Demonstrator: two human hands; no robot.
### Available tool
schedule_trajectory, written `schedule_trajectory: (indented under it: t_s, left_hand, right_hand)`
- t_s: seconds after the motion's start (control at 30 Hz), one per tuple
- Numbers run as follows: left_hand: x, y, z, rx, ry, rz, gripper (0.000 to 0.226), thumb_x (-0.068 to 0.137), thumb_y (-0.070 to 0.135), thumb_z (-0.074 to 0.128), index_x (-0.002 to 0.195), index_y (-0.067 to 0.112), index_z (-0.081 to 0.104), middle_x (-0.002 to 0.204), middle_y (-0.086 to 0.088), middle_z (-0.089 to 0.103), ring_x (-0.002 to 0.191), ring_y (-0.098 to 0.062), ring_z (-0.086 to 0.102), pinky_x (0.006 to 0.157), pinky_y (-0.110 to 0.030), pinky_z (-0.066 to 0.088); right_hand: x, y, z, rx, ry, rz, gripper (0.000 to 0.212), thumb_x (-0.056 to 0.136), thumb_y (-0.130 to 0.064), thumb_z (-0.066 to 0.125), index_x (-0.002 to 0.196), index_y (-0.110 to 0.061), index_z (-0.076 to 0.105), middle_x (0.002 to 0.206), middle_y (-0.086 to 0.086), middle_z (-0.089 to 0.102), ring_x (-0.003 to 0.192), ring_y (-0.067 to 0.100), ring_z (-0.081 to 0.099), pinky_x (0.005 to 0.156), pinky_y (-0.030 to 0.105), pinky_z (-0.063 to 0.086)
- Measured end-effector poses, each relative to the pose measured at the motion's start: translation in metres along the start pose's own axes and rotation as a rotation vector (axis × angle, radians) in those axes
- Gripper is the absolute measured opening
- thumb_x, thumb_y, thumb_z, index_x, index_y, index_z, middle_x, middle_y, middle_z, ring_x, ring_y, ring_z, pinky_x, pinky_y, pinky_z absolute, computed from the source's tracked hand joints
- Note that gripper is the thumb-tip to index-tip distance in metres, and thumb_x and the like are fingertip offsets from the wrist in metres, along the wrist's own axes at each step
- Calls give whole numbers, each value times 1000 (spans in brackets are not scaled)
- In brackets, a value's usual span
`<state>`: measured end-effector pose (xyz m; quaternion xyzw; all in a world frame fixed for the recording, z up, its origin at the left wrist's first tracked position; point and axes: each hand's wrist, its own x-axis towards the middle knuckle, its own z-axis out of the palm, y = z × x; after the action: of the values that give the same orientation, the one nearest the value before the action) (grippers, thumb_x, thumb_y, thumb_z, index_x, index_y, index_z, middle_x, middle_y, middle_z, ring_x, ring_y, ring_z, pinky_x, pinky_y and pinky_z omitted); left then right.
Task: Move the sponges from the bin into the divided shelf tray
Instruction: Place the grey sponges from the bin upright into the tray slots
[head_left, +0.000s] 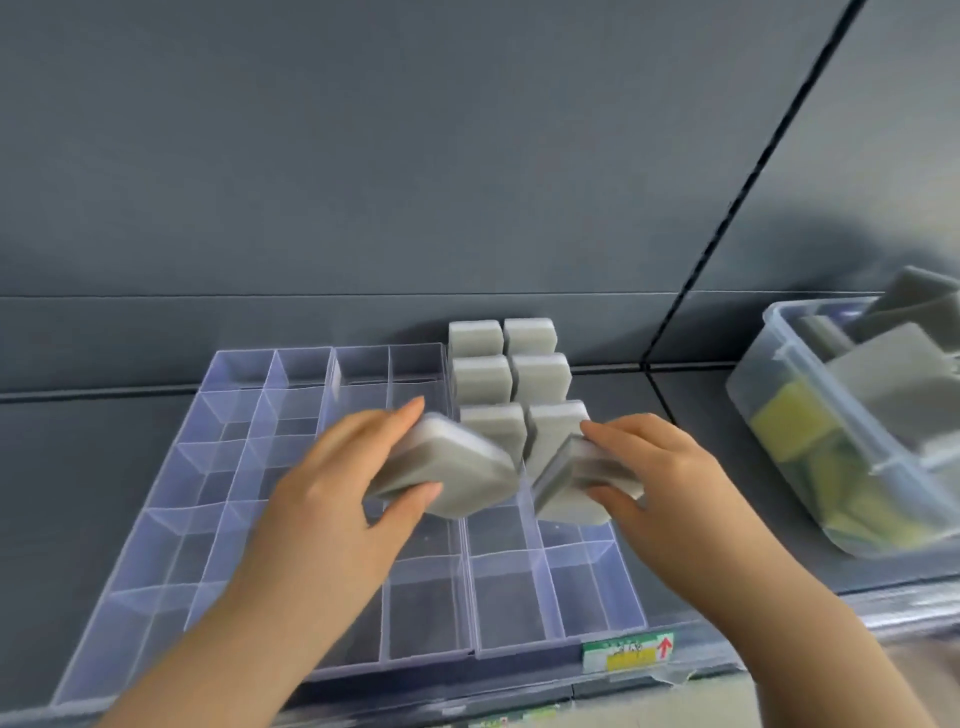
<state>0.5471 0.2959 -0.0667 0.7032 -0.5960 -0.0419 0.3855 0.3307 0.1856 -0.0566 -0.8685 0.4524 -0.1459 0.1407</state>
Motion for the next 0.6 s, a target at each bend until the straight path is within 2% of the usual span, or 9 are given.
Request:
schedule_trajectory:
  t_s: [0.2, 0.27, 0.33, 0.4, 0.47, 0.53, 0.6]
  left_hand:
    - [6, -5, 4, -43, -32, 75, 51, 76, 31, 68, 124, 15, 59, 110, 11, 55, 93, 3, 45, 88, 4, 25]
    - [5, -4, 8, -30, -34, 72, 53, 73, 28, 66, 124, 14, 59, 110, 10, 55, 93, 2, 45, 83, 0, 33]
    - [4, -1, 13, -11, -42, 71, 55, 72, 21, 74, 124, 15, 60, 110, 12, 53, 93, 5, 42, 80, -7, 35]
    - [2, 1, 19, -9, -55, 70, 58, 70, 16, 78, 125, 17, 59, 111, 15, 51, 94, 6, 41, 78, -5, 36]
    - [2, 2, 23, 31, -58, 70, 60, 70, 15, 79, 126, 19, 58, 112, 16, 51, 95, 2, 43, 80, -7, 33]
    - [2, 4, 28, 85, -56, 73, 62, 69, 16, 81, 127, 19, 58, 112, 11, 56, 99, -5, 45, 82, -16, 36]
    - [6, 11, 30, 88, -90, 56, 64, 73, 18, 78, 131, 25, 53, 116, 11, 57, 104, -3, 44, 84, -18, 36]
  right_hand:
    - [3, -7, 6, -49, -47, 15, 47, 90, -18, 58, 135, -19, 47, 129, -3, 50, 118, 17, 45, 99, 22, 35]
    - [4, -6, 9, -66, -70, -11, 47, 91, -19, 56, 136, -21, 44, 131, -5, 48, 120, 16, 42, 100, 19, 32]
    - [5, -4, 13, -70, -90, -22, 47, 92, -19, 55, 137, -22, 43, 132, -6, 47, 122, 15, 41, 101, 19, 32]
    - [5, -1, 19, -68, -121, -26, 47, 92, -18, 55, 137, -22, 43, 133, -6, 46, 122, 16, 40, 102, 21, 32]
    - [4, 4, 26, -65, -148, -20, 48, 93, -19, 54, 138, -23, 41, 134, -7, 45, 123, 16, 39, 103, 21, 33]
    - [2, 9, 30, -53, -156, -11, 48, 94, -20, 52, 139, -24, 39, 135, -8, 43, 123, 15, 39, 102, 21, 33]
    - [1, 14, 33, -40, -147, -21, 47, 94, -21, 52, 139, -25, 39, 135, -8, 44, 123, 15, 39, 101, 20, 33]
